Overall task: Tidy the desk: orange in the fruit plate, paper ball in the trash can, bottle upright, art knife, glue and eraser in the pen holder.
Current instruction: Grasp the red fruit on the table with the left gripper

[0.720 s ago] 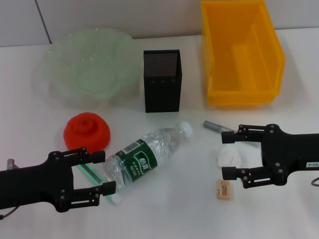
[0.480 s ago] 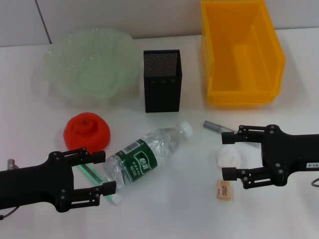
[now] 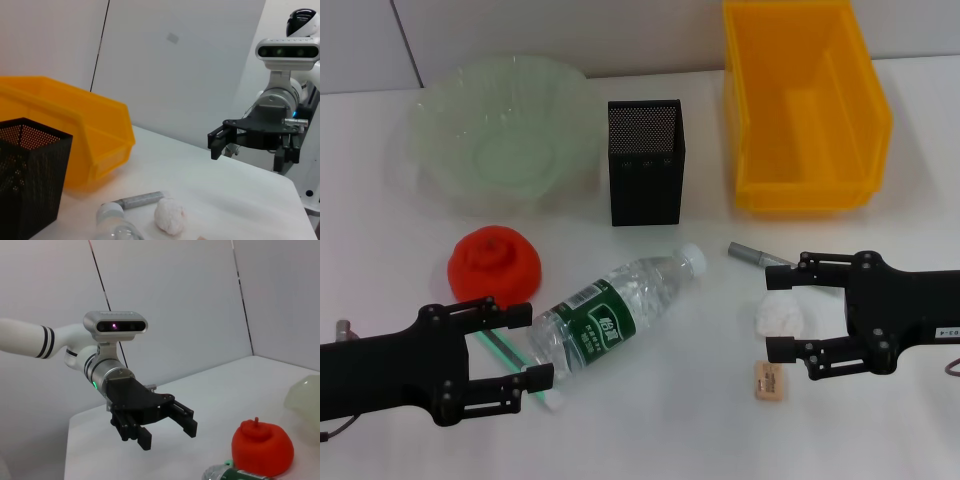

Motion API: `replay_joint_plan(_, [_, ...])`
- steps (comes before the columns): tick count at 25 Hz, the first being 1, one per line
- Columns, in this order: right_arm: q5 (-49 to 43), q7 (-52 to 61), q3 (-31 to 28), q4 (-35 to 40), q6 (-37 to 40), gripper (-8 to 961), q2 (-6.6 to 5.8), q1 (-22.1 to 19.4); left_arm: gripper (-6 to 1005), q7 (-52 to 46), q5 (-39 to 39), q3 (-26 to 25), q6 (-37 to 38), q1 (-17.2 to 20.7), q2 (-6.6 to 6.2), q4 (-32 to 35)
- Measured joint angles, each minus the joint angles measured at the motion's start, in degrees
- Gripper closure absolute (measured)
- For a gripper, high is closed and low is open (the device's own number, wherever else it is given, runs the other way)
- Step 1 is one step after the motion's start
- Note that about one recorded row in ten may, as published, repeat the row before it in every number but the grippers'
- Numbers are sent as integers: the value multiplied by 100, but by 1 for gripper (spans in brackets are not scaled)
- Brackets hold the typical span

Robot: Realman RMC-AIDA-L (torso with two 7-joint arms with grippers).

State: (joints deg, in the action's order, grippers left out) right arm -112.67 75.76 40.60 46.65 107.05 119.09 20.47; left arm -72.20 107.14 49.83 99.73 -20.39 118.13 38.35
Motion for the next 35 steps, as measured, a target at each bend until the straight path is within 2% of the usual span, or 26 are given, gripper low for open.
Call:
replay_joint_plan(5, [0,0,0,-7,-7,122,0,6,227,69,-37,-131,-42,13,9,18])
replay_joint_plan(8, [0,0,-6,-15,-9,122,0,0,228,303,-69,-488,-165,11,47,-33])
replay_joint_plan(11, [0,-5,-9,-49,-24,122,0,0,229,525,-425,-676,-737,-22,61,-296])
replay_joint_plan(18, [-1,-9,11,-62,-63,122,0,1,229,681,-674,-661,-1902,-223,64,-735])
replay_joint_plan(31, [4,-9,17,-59,-62,123,0,8,228,903,-626,-632,-2700,-440,68,-1169])
replay_joint_plan(35, [7,-9,14,-59,-61,123,0,10,227,916,-627,-424,-2873,-458,70,-1171])
